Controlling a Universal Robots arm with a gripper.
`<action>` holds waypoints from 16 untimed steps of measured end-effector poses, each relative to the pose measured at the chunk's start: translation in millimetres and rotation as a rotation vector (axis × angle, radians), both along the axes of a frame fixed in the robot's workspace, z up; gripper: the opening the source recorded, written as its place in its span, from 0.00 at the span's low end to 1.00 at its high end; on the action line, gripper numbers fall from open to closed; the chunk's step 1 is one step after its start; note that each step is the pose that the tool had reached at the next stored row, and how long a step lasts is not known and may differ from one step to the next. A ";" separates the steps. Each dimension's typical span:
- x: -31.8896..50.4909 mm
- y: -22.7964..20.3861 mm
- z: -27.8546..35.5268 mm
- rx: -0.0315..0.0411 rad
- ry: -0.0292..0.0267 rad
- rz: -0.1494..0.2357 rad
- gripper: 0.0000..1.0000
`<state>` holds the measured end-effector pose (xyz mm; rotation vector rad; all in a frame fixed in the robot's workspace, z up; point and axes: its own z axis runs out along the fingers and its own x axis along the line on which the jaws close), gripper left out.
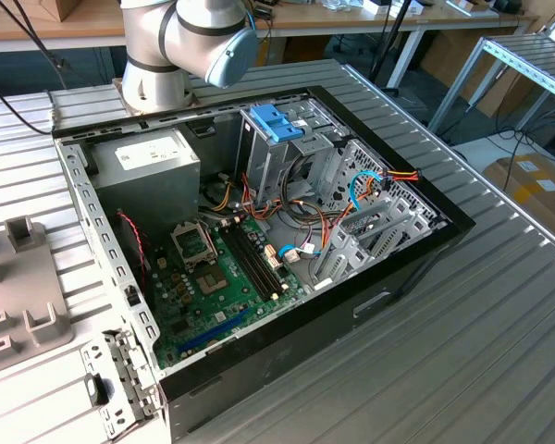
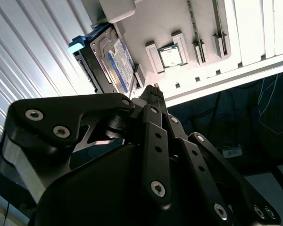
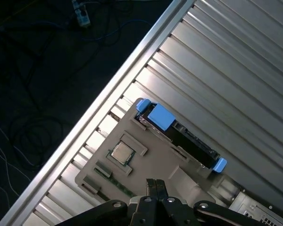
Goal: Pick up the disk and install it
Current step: 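Pick up the disk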
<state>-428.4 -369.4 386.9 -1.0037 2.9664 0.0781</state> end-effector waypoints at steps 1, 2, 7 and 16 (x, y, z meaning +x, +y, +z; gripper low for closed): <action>0.0 0.0 0.0 0.0000 0.0000 0.003 0.11; 0.0 0.0 0.0 0.0000 0.0000 0.006 0.11; 0.0 0.0 0.0 0.0000 0.0000 0.027 0.11; 0.0 0.0 0.0 0.0000 0.0000 0.064 0.11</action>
